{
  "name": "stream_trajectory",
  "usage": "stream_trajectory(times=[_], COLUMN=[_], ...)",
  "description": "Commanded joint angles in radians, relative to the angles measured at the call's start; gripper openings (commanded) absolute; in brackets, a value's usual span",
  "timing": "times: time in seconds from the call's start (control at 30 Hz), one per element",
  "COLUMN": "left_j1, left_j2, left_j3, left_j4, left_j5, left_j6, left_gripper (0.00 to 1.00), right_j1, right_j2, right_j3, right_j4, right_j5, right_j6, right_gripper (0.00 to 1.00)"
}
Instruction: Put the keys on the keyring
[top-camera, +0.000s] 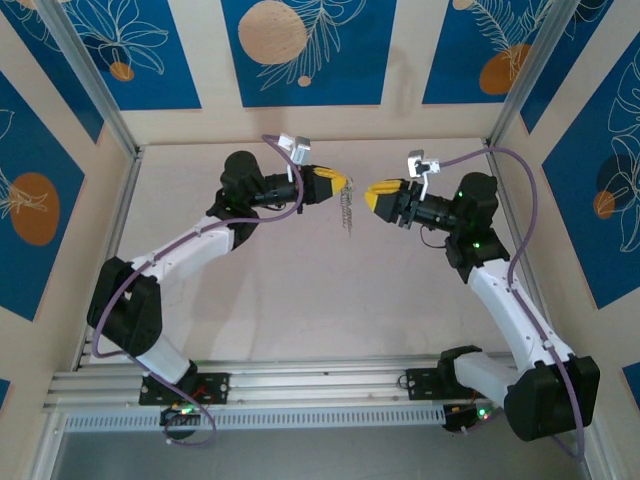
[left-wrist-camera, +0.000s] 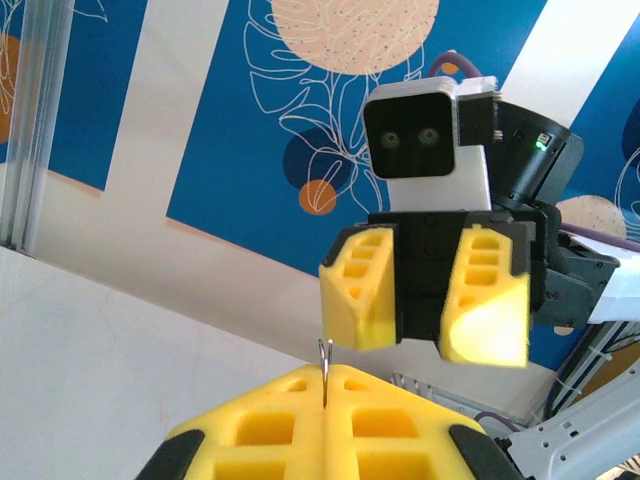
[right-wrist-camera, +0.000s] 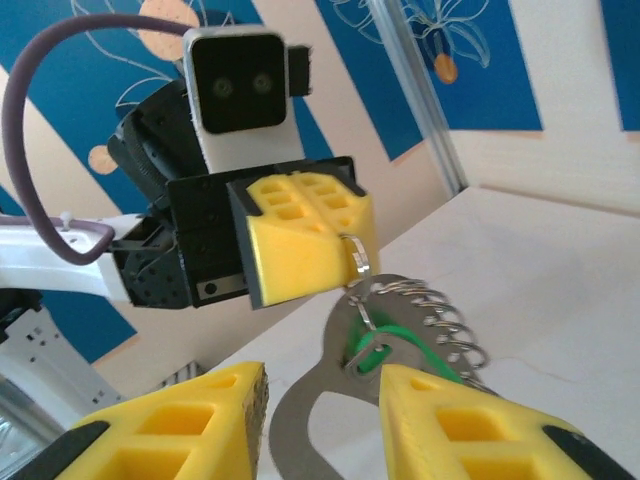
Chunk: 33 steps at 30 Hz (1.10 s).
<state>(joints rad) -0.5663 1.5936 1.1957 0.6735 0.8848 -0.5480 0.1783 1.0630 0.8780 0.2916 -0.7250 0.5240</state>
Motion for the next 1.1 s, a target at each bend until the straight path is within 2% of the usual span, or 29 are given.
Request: stream_trajectory(times=[0.0, 0.33, 0.53, 0.83, 1.07], left_j1=[-0.012, -0.017, -0.021, -0.025, -0.025], left_j2=[-0.029, -0.02, -0.018, -0.001, 0.0], left_j3=[0.017, 0.019, 0.019, 0.021, 0.021], left_j4=[0.063, 0.086, 0.089, 0.112, 0.118], left_j5=[-0.001, 0.005, 0.003, -0.001, 0.002], left_j6=[0.006, -0.013, -0.012, -0.024, -0.026], left_gripper=[0.0, 0.0, 0.0, 0.0, 0.0], right_j1=[-0.016, 0.008, 0.046, 0.159, 0.127], right_j2=[0.005, 0.088, 0.129, 0.115, 0.05], right_j3=[-0.024, 0.005, 0.028, 0.012, -0.073], right_j4=[0.076, 0.125, 0.131, 0.057, 0.023], right_j5=[0.016, 0.112, 0.109, 0.141, 0.157], right_j6=[0.079, 0.125, 0.121, 0.043, 0.034], right_gripper=[0.37, 0.36, 0.33, 0.3, 0.3])
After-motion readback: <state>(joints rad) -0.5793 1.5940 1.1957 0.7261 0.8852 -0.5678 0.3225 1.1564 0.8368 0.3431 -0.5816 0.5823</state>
